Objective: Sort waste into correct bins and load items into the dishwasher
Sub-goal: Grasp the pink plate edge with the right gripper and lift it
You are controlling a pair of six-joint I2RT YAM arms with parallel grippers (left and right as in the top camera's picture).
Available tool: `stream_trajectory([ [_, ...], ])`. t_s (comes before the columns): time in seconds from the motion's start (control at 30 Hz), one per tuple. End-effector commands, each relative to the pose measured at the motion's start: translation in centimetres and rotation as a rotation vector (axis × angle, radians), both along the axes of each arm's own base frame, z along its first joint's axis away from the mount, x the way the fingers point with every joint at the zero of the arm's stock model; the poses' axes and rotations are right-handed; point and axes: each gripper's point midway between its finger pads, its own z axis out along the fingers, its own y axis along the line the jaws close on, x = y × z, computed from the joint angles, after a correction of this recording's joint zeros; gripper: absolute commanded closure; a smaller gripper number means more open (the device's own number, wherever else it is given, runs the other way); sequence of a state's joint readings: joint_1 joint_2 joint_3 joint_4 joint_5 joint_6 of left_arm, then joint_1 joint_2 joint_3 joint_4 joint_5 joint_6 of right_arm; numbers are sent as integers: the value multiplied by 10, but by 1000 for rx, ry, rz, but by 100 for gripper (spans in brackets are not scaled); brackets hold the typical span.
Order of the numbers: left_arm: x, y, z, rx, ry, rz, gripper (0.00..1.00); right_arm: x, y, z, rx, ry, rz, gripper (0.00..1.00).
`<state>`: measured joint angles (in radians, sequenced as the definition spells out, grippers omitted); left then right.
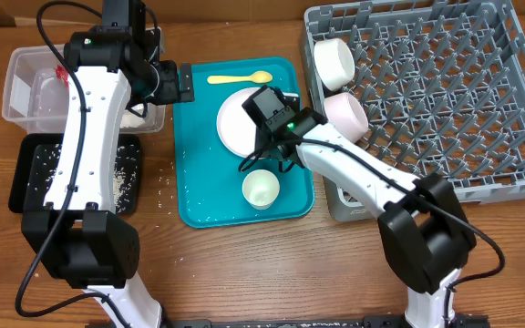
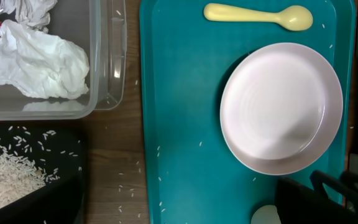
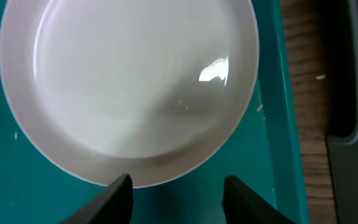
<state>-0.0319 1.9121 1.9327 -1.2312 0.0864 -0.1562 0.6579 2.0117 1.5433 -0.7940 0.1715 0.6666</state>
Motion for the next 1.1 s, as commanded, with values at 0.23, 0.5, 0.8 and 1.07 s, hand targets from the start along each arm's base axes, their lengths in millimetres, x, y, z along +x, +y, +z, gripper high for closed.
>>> stream_trajectory([
  [0.23,3,-3,7,-13,-22,-1,0,14,-11,-28,97,85,-151,61],
  [0.5,3,-3,7,-13,-22,-1,0,7,-8,-60,93,159,-165,68],
  [0.8,3,-3,7,-13,-22,-1,0,17,0,-61,121,123,-128,90],
  [1.07,3,-3,7,-13,-22,-1,0,56,11,-32,237,34,-53,96],
])
